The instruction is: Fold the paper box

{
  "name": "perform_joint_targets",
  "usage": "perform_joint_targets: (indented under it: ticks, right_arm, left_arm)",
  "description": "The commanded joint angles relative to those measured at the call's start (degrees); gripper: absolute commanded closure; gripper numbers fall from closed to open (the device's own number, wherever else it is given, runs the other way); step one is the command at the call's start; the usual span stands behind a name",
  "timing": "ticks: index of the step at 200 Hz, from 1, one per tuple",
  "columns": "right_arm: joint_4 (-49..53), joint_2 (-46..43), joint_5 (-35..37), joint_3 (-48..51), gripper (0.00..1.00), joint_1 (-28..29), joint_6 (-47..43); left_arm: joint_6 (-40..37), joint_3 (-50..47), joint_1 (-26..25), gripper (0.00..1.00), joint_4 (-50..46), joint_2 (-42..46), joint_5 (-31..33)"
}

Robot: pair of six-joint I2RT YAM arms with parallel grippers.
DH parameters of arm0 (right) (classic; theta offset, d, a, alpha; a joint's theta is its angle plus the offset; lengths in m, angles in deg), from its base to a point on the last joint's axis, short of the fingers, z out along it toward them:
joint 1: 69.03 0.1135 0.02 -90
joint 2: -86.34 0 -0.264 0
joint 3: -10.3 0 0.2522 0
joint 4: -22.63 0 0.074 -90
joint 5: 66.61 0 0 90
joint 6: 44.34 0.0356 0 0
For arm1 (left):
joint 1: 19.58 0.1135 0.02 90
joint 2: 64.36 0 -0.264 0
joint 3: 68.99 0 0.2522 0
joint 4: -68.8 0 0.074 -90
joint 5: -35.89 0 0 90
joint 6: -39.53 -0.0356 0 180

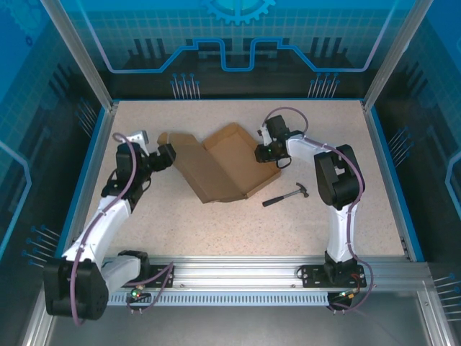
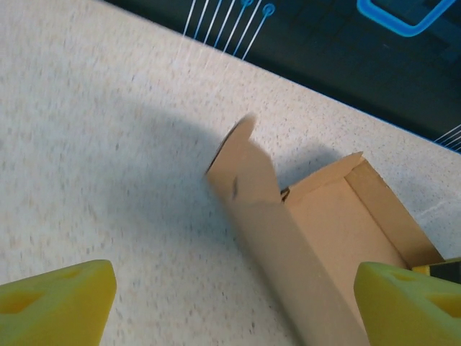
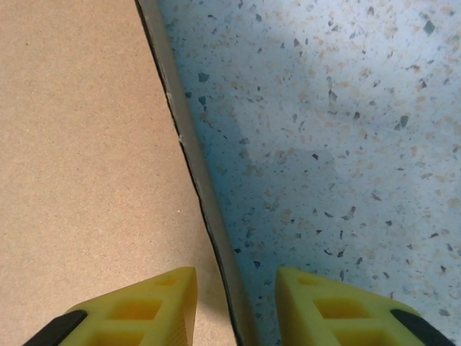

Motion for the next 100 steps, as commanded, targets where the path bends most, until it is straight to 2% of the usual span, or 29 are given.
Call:
perform_joint_targets:
  ticks: [1, 31, 47, 100]
  right_arm:
    - [-2.7, -0.5, -1.5, 1.4, 0.65, -0.2, 1.6]
    - [-3.9, -0.1, -1.7, 1.9, 0.65, 0.3, 2.2]
    - [-4.6, -0.2, -2.0, 2.2, 0.65, 0.9, 3.0]
    - [-6.7, -0.6, -2.4, 3.2, 0.63, 3.3, 5.8]
  left_arm:
    - [8.3, -2.4, -0.1, 0.13, 1.0, 4.5, -2.1]
    - [9.3, 0.3, -0.1, 0.15, 0.3, 0.9, -13.2]
    - [10.3, 2.0, -0.1, 0.17, 1.3, -2.4, -17.1]
    - [11.4, 5.7, -0.5, 0.26, 4.5, -8.1, -19.4]
